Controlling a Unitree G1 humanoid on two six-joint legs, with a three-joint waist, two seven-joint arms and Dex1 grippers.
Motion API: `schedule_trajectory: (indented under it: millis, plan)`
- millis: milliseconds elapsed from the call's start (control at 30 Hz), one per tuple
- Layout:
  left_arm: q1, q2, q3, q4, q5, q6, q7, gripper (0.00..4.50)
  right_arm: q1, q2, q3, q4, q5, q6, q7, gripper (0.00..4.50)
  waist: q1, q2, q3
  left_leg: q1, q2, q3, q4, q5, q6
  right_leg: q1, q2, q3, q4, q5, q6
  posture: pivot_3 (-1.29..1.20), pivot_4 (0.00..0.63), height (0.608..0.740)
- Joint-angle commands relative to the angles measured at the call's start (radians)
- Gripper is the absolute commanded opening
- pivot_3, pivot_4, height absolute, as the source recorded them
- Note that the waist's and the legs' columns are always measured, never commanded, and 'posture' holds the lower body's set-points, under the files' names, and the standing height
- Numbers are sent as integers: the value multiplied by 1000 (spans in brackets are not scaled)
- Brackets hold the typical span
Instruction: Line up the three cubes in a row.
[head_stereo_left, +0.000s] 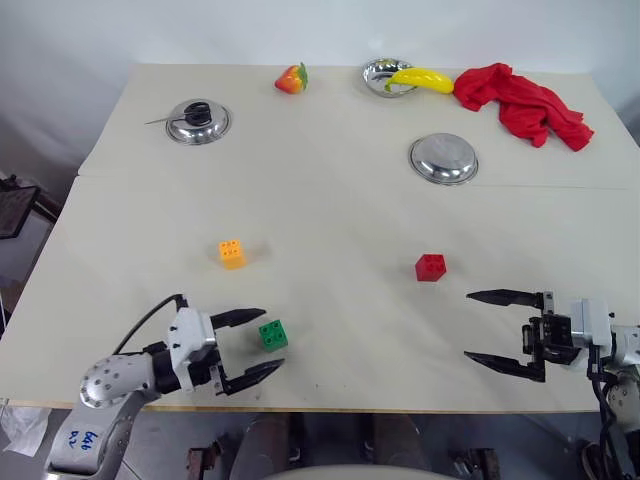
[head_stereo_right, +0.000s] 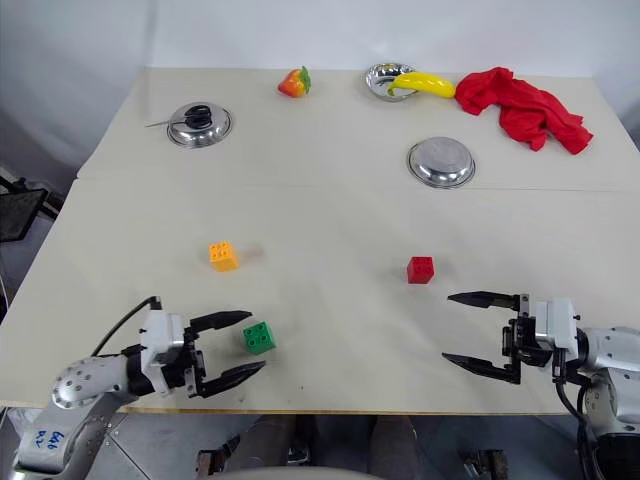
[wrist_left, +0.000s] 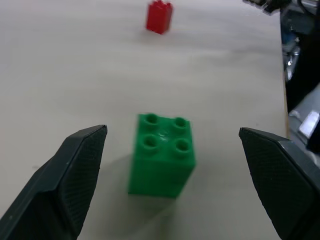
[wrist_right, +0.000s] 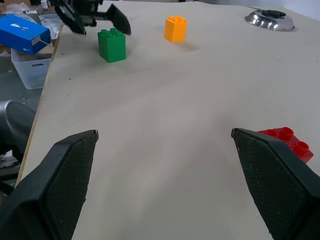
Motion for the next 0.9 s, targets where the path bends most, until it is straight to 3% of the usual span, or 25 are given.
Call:
schedule_trajectory:
  millis: [33, 267, 400, 533, 700, 900]
  plan:
    - [-20, -2, -16, 0, 22, -22, 16, 3648, 18, -9, -45, -56, 11, 0, -6, 4500, 1, 0, 0, 0, 0, 0, 0, 0, 0, 0, 0, 0, 0, 0, 0, 0, 150, 740]
    - [-144, 13, -19, 56, -1, -22, -15, 1543, 87, -13, -107, -92, 5, 2, -48, 4500, 16, 0, 0, 0, 0, -1, 0, 0, 0, 0, -1, 0, 0, 0, 0, 0, 150, 740]
    - [-332, 98, 20, 66, -211, 140, -161, 1492, 126, -20, -159, -101, 6, 5, -68, 4500, 23, 0, 0, 0, 0, -1, 1, 0, 0, 0, 0, 0, 1, 0, 0, 0, 150, 740]
    - [-616, 130, -86, 215, -189, 203, -301, 1492, 156, -18, -200, -111, 3, 6, -86, 4500, 26, 1, 0, -1, -2, -1, 2, 1, 0, 0, 0, -1, 1, 0, 0, 0, 150, 740]
    - [-923, -64, -317, 548, 14, 117, -356, 1492, 209, -6, -256, -141, 0, 10, -125, 4500, 31, 0, 0, -1, -7, -1, 2, 2, 2, 2, 1, -1, -1, 1, 2, 0, 150, 740]
    - [-1109, -274, -392, 974, 189, -66, -287, 1492, 283, 17, -319, -196, 3, 19, -177, 4500, 28, -4, 2, -4, -8, -1, 1, 2, 2, 1, 3, -2, -3, 1, 3, 0, 150, 740]
